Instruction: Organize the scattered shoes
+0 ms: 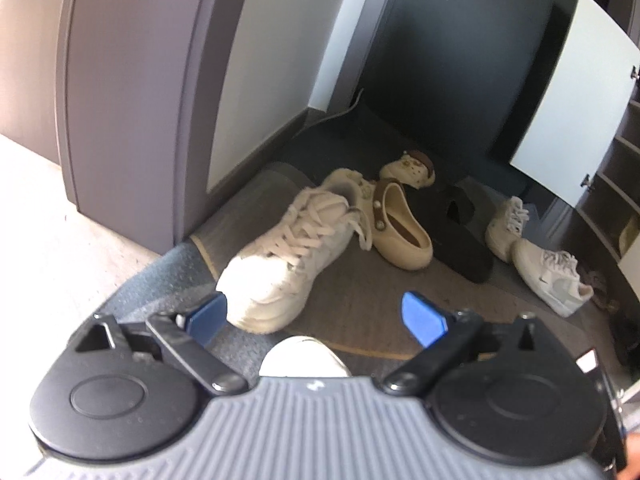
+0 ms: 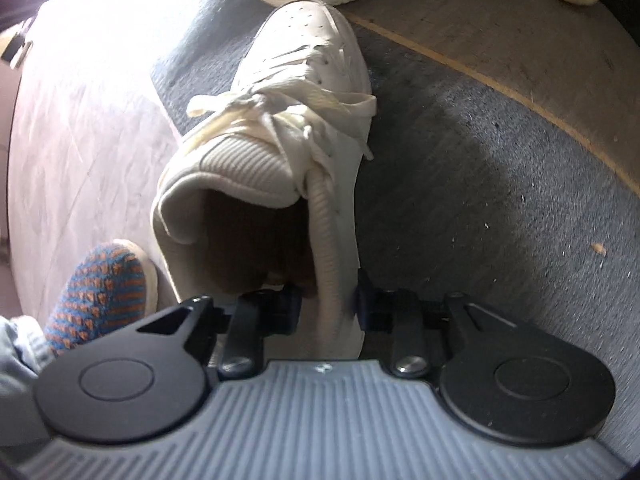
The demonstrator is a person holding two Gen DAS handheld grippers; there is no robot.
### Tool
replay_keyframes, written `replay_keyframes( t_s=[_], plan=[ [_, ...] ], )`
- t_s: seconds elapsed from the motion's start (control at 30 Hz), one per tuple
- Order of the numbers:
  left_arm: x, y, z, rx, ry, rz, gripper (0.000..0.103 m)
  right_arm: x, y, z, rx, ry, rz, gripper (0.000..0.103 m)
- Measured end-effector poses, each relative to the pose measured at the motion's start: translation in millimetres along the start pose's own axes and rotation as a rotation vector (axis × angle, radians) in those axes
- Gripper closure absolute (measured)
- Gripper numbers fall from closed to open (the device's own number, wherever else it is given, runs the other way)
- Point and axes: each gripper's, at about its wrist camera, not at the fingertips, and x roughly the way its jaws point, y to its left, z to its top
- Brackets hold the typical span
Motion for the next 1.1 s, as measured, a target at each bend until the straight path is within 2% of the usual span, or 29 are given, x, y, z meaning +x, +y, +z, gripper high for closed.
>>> replay_keyframes(
  t_s=[0.2, 0.33, 0.53, 0.73, 0.8, 0.93, 0.97, 1.03, 1.07, 1.1],
  plan=[
    [-12.7, 0.1, 9.9, -0.004, -0.043, -0.020, 0.007, -7.2, 3.0, -4.9, 0.125, 0.027, 0.068, 0.079],
    [-21.9, 5.0, 14.5, -0.031, -0.069, -0.011, 0.007, -8.3, 25.7, -9.2, 0.148, 0.037, 0.089, 0.079],
    [-25.4, 2.7, 14.7, -0.009, -0.087, -0.002, 0.007, 2.6, 49.9, -11.1, 0.219, 0.053, 0.114, 0.077],
    [-23.8, 1.2, 15.3, -0.001, -0.067, -0.010, 0.007, 5.4, 69.4, -17.6, 0.125, 0.033, 0.064, 0.075],
    [-25.3, -1.1, 15.1, 0.018, -0.071, -0.007, 0.007, 5.4, 73.5, -21.1, 0.107, 0.025, 0.057, 0.072],
    [-31.5, -15.9, 20.0, 0.167, -0.085, -0.004, 0.007, 1.6, 67.3, -21.6, 0.155, 0.037, 0.096, 0.070],
    [-33.3, -19.0, 23.7, 0.189, -0.086, -0.008, 0.007, -4.8, 62.5, -20.7, 0.188, 0.046, 0.115, 0.066],
    [-36.8, -25.4, 34.3, 0.194, -0.093, 0.006, 0.007, -19.8, 57.4, -21.2, 0.230, 0.031, 0.142, 0.044],
    [-37.8, -30.0, 39.8, 0.192, -0.097, 0.016, 0.007, -37.3, 56.4, -23.7, 0.233, -0.011, 0.157, 0.024],
    [-38.1, -33.6, 43.6, 0.192, -0.097, 0.022, 0.007, -48.6, 57.9, -25.6, 0.216, -0.027, 0.150, 0.015]
  ],
)
